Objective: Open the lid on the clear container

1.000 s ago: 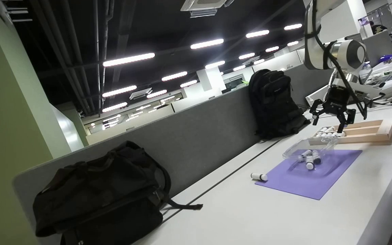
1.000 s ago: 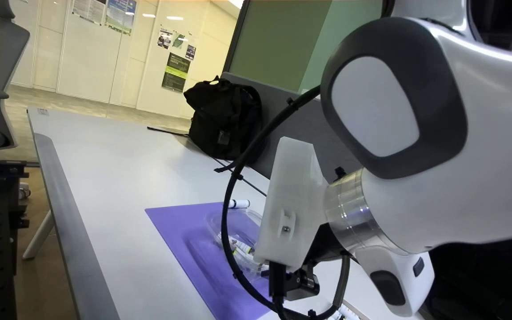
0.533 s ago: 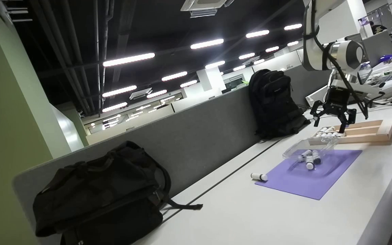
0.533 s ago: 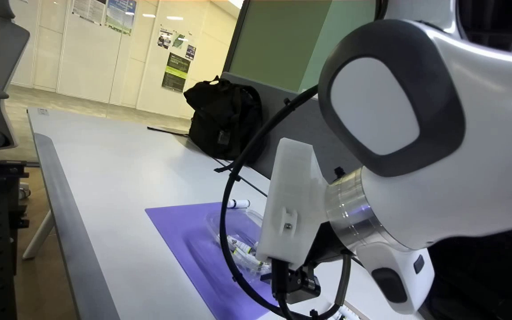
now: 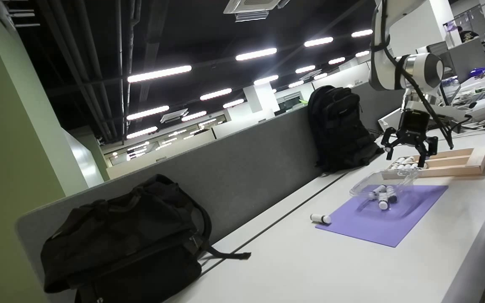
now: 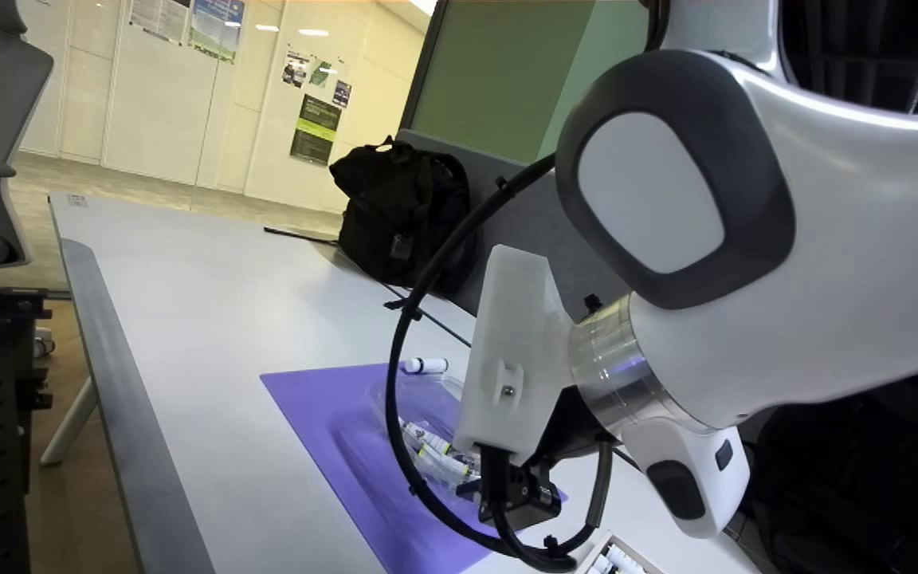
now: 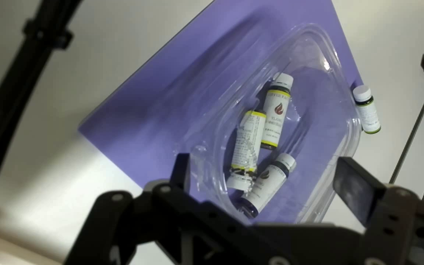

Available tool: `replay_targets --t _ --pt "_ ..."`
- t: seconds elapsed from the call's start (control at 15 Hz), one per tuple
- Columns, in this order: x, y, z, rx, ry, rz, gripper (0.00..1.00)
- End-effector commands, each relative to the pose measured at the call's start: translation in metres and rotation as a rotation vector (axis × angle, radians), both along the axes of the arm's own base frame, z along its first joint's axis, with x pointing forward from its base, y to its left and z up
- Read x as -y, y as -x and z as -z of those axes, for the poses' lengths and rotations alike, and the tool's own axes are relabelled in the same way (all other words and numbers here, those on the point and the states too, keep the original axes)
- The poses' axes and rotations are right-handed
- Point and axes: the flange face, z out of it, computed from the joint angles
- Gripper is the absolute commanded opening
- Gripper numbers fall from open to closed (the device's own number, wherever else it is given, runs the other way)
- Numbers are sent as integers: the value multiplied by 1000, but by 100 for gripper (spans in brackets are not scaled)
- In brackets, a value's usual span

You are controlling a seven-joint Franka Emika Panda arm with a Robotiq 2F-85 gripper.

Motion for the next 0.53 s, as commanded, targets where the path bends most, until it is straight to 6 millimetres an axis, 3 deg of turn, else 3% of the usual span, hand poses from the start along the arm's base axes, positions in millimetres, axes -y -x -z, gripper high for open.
replay_targets --t 0.0,0.47 --pt "0 -7 -3 -33 12 19 100" --pt "1 -12 2 -28 46 39 100"
